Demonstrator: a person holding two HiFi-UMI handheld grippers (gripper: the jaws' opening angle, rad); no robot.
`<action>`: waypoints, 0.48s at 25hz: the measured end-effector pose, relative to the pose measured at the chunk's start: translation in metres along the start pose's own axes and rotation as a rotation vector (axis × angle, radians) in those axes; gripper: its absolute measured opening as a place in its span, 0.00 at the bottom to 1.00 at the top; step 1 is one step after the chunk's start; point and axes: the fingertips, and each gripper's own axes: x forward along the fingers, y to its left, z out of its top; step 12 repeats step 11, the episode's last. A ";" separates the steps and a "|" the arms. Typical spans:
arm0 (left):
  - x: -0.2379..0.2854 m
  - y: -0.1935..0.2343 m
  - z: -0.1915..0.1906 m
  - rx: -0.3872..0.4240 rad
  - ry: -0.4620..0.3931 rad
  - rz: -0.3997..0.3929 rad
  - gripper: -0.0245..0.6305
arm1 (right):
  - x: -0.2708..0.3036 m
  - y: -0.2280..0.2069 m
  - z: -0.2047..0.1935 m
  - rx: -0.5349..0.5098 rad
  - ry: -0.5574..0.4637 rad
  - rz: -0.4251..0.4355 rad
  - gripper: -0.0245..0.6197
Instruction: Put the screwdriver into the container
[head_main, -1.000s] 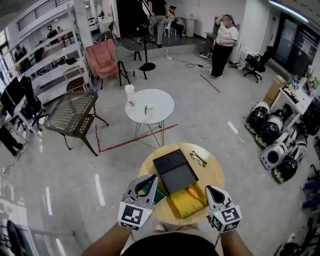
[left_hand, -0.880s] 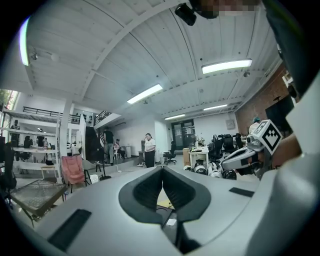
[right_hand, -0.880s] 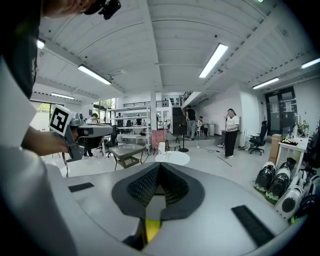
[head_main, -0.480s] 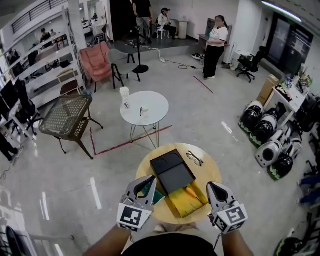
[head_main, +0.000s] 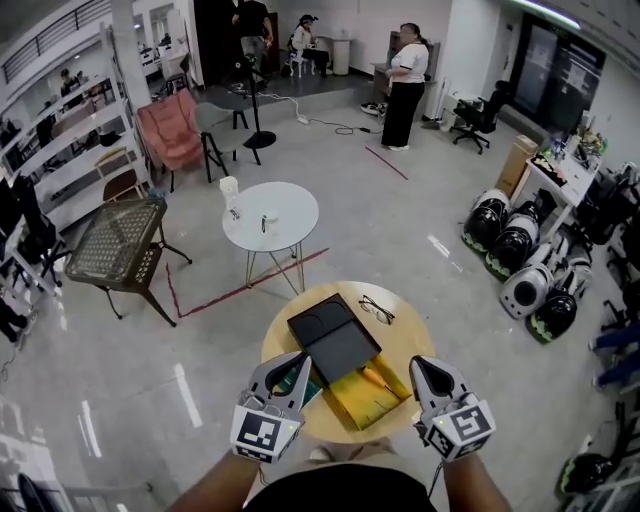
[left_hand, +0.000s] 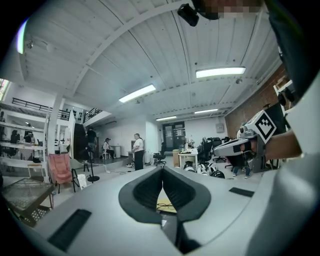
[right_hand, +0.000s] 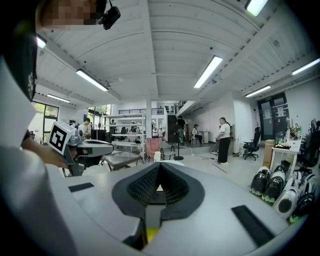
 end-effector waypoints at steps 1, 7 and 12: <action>0.001 -0.002 0.002 0.007 -0.004 -0.005 0.06 | -0.002 0.000 0.001 -0.002 -0.001 -0.003 0.06; 0.003 -0.007 0.006 -0.001 -0.020 -0.004 0.06 | -0.013 -0.004 0.000 0.003 -0.001 -0.024 0.06; 0.009 -0.004 0.006 0.001 -0.030 0.001 0.06 | -0.010 -0.011 -0.002 0.003 -0.005 -0.033 0.06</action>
